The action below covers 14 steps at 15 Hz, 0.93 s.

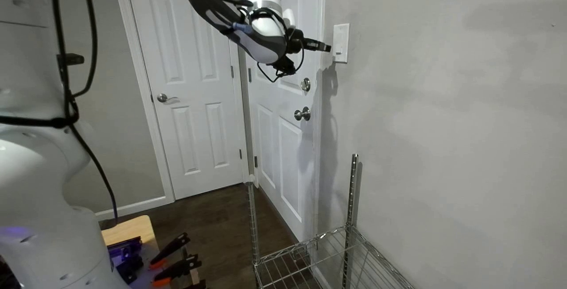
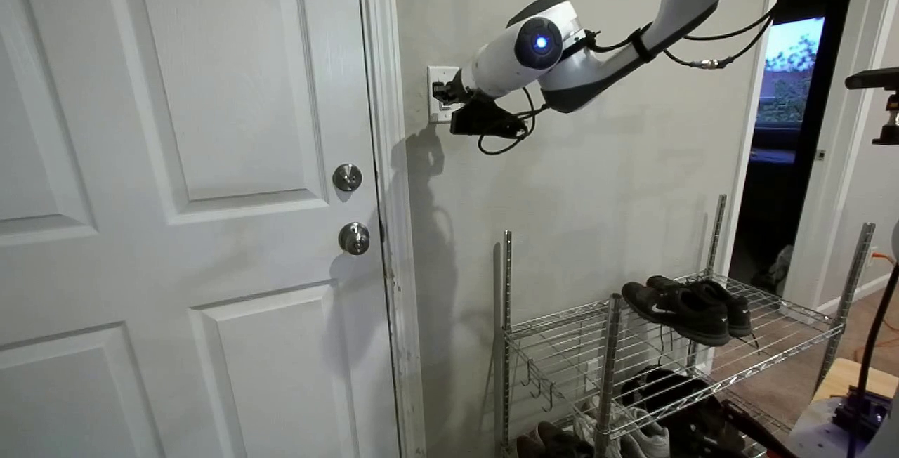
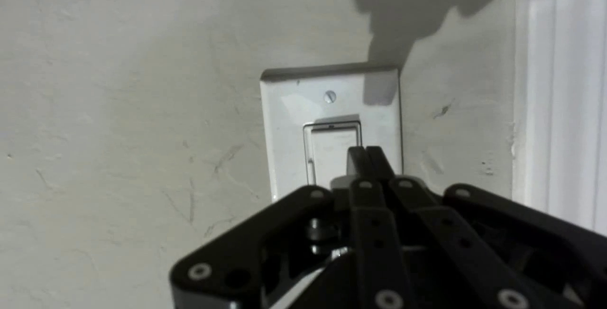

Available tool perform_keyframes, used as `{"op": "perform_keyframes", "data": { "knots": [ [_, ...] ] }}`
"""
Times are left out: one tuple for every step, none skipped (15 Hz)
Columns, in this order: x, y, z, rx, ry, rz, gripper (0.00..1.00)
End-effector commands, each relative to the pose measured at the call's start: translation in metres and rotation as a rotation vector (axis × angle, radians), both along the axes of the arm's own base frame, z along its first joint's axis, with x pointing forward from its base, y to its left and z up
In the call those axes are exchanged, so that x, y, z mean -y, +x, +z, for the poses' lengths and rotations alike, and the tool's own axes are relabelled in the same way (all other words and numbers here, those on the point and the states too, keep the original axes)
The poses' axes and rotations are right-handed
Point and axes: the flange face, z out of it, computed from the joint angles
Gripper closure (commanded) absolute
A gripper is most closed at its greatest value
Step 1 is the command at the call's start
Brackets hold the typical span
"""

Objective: Flip the light switch on the wall

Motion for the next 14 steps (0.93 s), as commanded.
{"op": "perform_keyframes", "data": {
  "knots": [
    [-0.002,0.004,-0.003,0.017,-0.004,-0.016,0.98],
    [-0.003,0.005,-0.006,0.010,-0.005,-0.017,0.98],
    [-0.003,0.006,-0.008,0.006,-0.003,-0.016,0.98],
    [-0.002,0.008,-0.010,0.005,0.002,-0.016,0.98],
    [-0.002,0.009,-0.011,0.006,0.001,-0.017,0.97],
    [-0.001,0.012,-0.011,0.008,0.000,-0.023,0.97],
    [0.001,0.015,-0.012,0.009,-0.001,-0.031,0.97],
    [0.002,0.018,-0.009,0.018,-0.004,-0.041,0.97],
    [0.004,0.022,-0.007,0.025,-0.007,-0.046,0.97],
    [0.007,0.026,-0.005,0.036,-0.012,-0.052,0.98],
    [0.007,0.029,-0.002,0.047,-0.011,-0.060,0.97],
    [0.007,0.031,0.000,0.054,-0.004,-0.067,0.98],
    [0.007,0.032,0.001,0.056,0.003,-0.070,0.97],
    [0.008,0.033,0.000,0.052,0.009,-0.074,0.98]
  ]
}}
